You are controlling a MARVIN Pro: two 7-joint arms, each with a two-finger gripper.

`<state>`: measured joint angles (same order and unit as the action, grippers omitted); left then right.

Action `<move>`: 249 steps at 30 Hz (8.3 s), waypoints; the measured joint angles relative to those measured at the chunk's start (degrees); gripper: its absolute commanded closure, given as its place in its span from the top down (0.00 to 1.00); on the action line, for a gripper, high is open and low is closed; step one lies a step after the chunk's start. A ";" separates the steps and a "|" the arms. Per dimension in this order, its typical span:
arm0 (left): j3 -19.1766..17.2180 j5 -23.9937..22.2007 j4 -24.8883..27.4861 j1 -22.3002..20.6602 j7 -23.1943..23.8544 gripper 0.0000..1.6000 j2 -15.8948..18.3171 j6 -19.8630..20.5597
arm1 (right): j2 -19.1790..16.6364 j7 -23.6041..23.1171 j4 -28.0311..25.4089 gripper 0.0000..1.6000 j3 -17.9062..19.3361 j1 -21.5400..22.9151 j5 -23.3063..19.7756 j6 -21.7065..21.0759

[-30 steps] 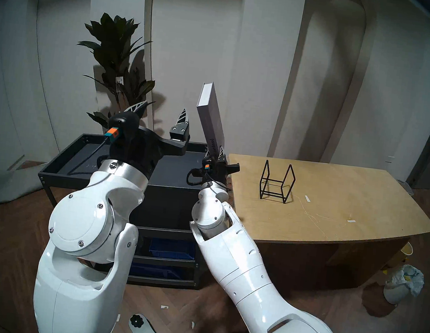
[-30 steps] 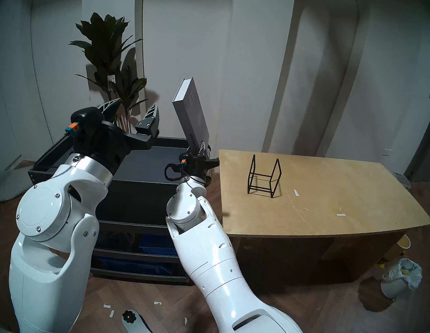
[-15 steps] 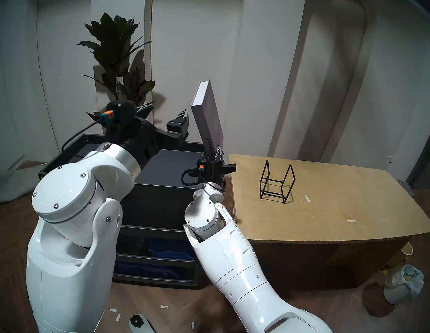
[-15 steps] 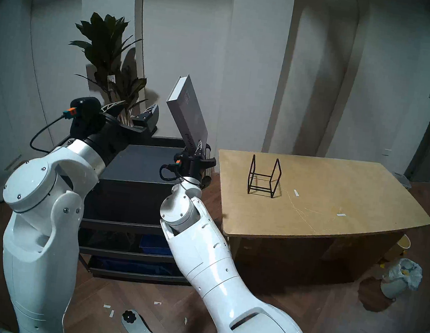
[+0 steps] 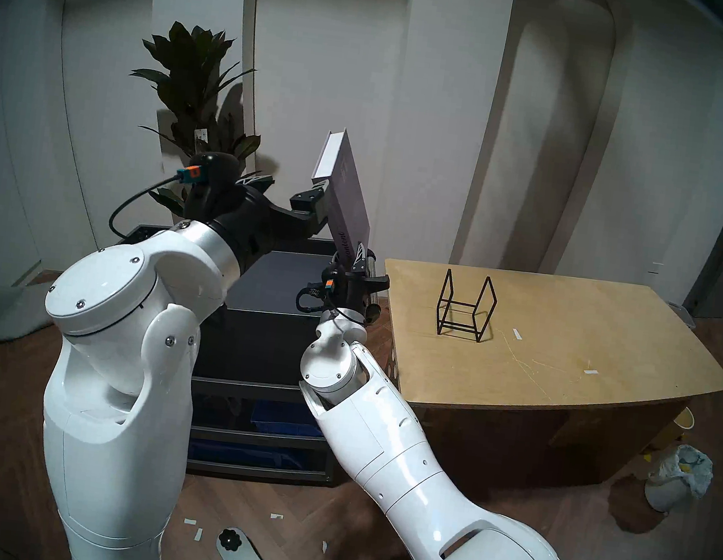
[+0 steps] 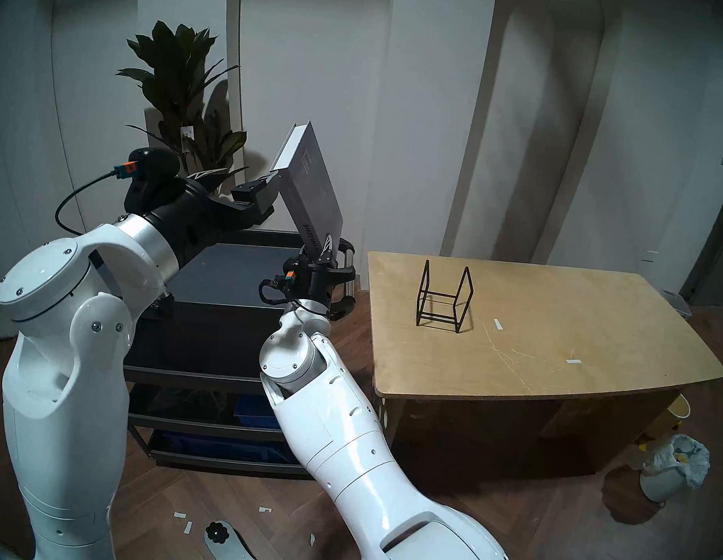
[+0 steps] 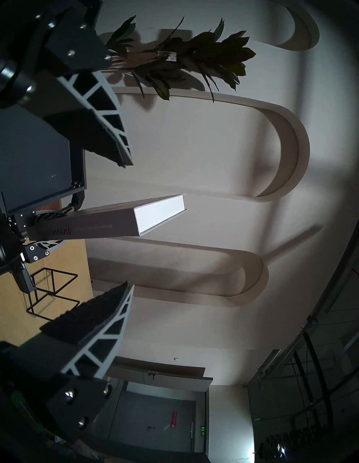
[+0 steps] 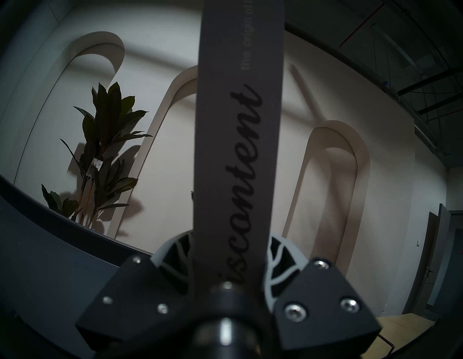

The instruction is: Transfer books between table and cart

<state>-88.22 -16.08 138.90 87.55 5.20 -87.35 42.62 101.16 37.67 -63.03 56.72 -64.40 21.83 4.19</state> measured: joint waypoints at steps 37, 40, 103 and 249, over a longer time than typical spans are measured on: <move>4.09 3.59 -11.98 -5.67 -1.21 1.00 1.05 -7.38 | 0.99 3.36 7.96 0.00 -0.98 3.84 -1.96 9.21; 4.26 3.51 -12.58 -5.82 -1.65 1.00 0.56 -7.82 | 1.08 3.53 7.54 0.00 -1.25 3.86 -2.04 9.34; 6.31 5.92 -21.27 -9.41 -7.05 0.00 -3.64 -17.93 | -0.78 1.26 0.90 0.01 -3.09 1.67 -4.25 6.88; 7.49 16.21 -69.46 -28.78 -12.59 0.00 -2.54 -38.99 | -25.84 -21.67 -42.21 1.00 34.62 -15.30 -47.37 -21.82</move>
<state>-80.73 0.13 69.44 58.77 -7.40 -89.89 3.63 75.31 16.00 -105.24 91.34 -79.71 -25.55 -17.63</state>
